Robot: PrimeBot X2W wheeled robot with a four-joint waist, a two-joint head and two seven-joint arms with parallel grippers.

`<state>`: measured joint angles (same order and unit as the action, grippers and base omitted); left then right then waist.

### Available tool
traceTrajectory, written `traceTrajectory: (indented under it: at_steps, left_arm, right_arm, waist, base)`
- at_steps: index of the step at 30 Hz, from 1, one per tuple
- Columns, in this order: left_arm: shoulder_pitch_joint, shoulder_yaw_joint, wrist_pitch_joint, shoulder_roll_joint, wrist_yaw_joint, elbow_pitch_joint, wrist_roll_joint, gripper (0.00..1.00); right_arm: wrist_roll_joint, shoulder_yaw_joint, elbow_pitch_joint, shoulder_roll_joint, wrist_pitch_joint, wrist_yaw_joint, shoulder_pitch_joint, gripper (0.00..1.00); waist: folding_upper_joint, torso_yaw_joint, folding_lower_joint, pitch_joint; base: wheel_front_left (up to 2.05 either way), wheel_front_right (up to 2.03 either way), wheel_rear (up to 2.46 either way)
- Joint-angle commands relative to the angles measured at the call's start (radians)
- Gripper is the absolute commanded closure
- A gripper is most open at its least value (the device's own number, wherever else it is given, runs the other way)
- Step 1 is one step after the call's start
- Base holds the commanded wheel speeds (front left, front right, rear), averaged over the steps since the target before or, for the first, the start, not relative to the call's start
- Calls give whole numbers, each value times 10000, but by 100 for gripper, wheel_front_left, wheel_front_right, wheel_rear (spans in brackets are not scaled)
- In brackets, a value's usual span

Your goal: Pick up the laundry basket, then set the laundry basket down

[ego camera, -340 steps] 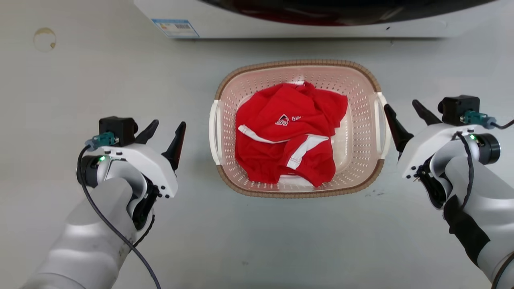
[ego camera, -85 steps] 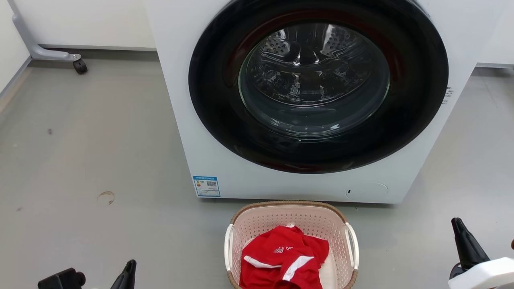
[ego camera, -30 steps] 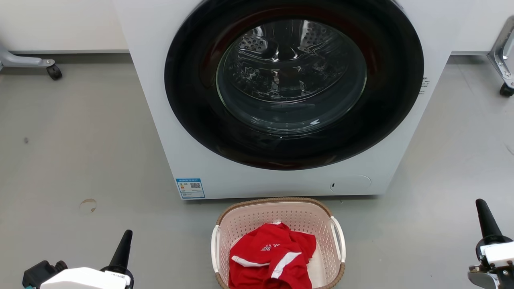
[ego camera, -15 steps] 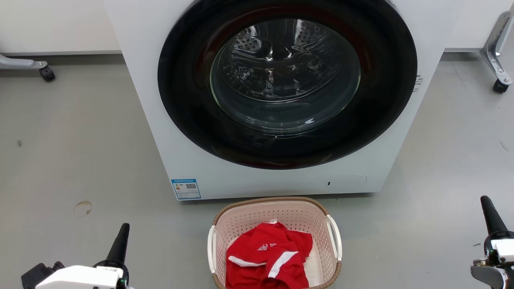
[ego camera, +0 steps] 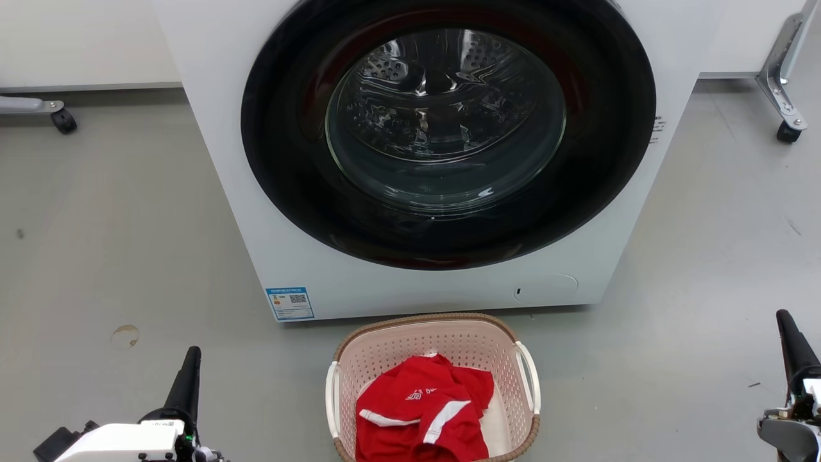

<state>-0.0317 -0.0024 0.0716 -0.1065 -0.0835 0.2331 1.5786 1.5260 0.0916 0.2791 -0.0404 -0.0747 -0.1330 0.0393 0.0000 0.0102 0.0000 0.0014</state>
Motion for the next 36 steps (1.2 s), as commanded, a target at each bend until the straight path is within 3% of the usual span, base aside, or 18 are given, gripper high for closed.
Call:
traceTrajectory:
  at_steps: [1,8,36]
  left_arm:
    - [-592,453,60,-10,-158,-137,153,100]
    - [-733,827,152,320,-465,102,563,100]
    - [-743,930,230,394,-472,112,493,100]
  right_arm:
    - [264,-40,-326,-215,-135,21,608,100]
    - [865,154,-347,-152,-329,23,678,100]
    - [858,183,-346,-133,-354,23,682,100]
  waist:
    - [0,-14,0,3]
    - [0,-100,0,17]
    - [0,-102,0,17]
  base:
    - [0,0,0]
    - [0,0,0]
    - [0,0,0]
